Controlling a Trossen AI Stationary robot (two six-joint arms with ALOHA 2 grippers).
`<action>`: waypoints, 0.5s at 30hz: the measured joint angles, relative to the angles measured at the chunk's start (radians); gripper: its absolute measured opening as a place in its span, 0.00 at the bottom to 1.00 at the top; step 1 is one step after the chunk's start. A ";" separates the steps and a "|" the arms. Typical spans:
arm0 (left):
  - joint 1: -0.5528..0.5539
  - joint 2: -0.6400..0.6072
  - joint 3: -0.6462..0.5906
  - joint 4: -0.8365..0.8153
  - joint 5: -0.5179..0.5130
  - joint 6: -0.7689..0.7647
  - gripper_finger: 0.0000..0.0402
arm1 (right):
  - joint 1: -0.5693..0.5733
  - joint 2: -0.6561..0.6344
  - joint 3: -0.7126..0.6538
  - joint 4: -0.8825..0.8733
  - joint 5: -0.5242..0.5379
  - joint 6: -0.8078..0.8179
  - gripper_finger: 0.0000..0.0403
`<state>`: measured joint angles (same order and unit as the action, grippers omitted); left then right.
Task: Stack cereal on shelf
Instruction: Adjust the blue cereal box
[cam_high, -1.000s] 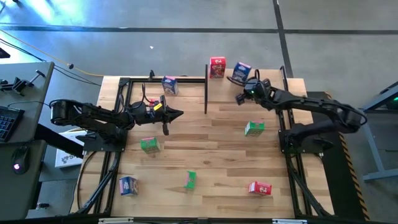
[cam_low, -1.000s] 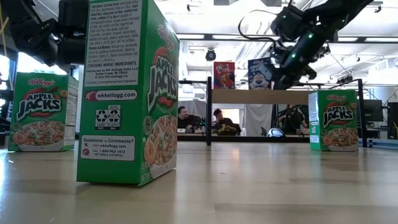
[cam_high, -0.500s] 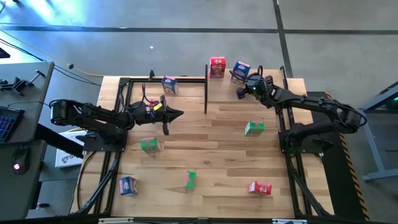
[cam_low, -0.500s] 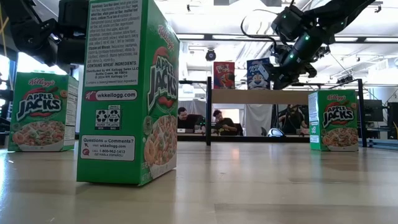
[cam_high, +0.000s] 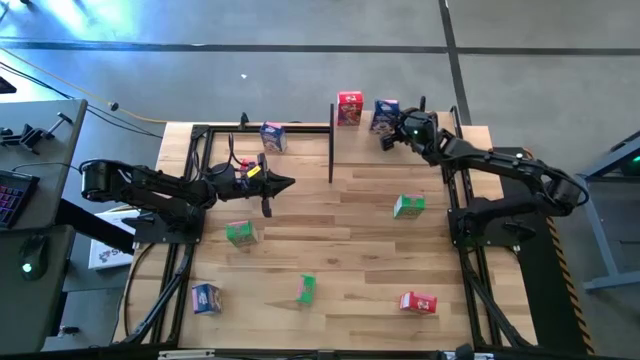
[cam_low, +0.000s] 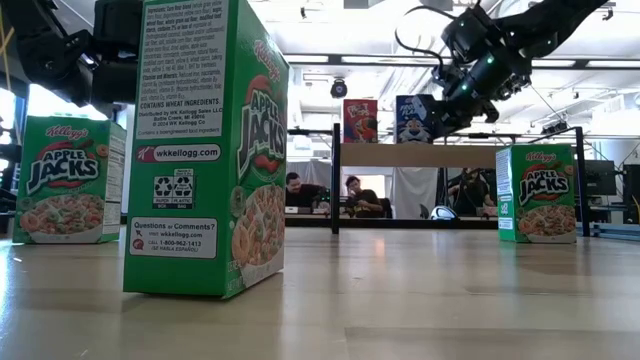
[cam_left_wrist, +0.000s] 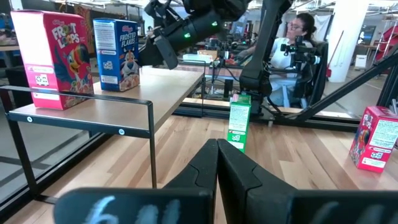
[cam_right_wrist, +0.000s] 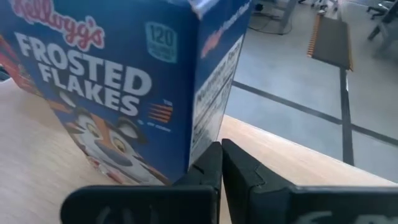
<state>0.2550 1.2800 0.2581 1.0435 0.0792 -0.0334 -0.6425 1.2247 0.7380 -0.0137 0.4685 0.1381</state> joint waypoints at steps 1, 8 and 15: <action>0.000 0.000 0.000 0.000 0.000 0.000 0.00 | -0.001 0.000 0.000 0.002 -0.005 -0.011 0.00; 0.000 0.000 0.000 0.000 0.000 0.000 0.00 | 0.000 -0.044 0.072 -0.122 0.012 -0.109 0.00; 0.000 0.000 0.000 -0.001 0.000 0.000 0.00 | 0.001 -0.141 0.184 -0.429 -0.133 -0.164 0.00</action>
<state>0.2550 1.2800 0.2581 1.0426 0.0792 -0.0334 -0.6415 1.0839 0.9218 -0.4426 0.3360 -0.0260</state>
